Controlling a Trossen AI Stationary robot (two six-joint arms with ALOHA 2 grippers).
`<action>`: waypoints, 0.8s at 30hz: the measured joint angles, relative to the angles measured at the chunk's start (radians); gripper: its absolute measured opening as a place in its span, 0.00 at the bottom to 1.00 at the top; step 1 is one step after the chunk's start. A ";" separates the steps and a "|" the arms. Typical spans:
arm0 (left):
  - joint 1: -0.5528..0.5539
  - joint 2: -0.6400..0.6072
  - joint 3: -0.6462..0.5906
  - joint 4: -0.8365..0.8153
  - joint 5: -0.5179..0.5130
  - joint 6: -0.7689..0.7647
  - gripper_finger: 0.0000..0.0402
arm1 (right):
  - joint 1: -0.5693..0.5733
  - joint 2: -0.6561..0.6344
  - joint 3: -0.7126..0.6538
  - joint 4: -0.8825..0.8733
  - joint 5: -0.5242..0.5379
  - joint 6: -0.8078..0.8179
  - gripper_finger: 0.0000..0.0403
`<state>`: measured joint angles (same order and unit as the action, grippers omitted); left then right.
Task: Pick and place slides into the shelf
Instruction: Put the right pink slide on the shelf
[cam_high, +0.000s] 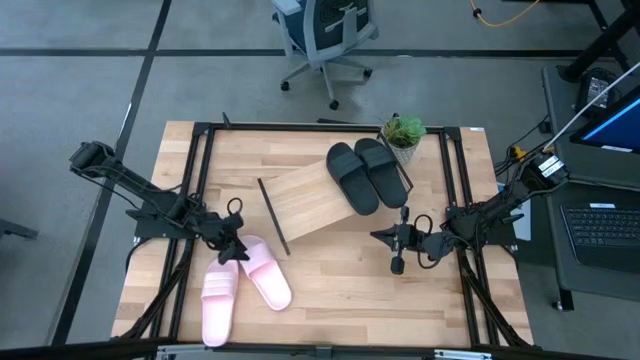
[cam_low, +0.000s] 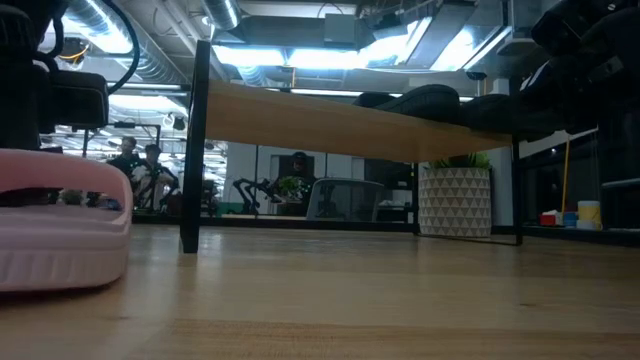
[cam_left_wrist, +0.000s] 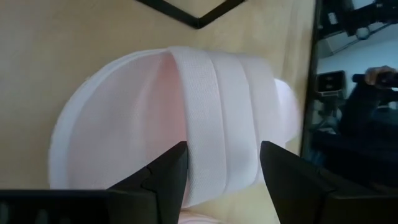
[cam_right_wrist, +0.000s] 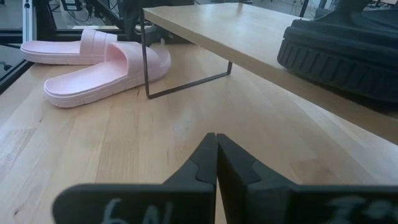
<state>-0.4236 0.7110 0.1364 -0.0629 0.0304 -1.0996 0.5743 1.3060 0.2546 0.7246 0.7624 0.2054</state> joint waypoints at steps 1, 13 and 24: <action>0.000 0.008 0.000 -0.007 -0.005 -0.003 0.48 | 0.000 0.000 0.000 0.000 0.000 0.000 0.02; 0.002 0.068 0.000 0.000 -0.010 -0.016 0.48 | 0.000 0.000 0.000 0.006 0.000 0.000 0.02; 0.029 0.070 0.000 0.069 0.050 0.003 0.48 | 0.000 0.000 0.000 0.013 -0.005 -0.001 0.02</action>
<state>-0.3946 0.7807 0.1364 0.0059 0.0800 -1.0970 0.5747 1.3060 0.2543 0.7372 0.7578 0.2047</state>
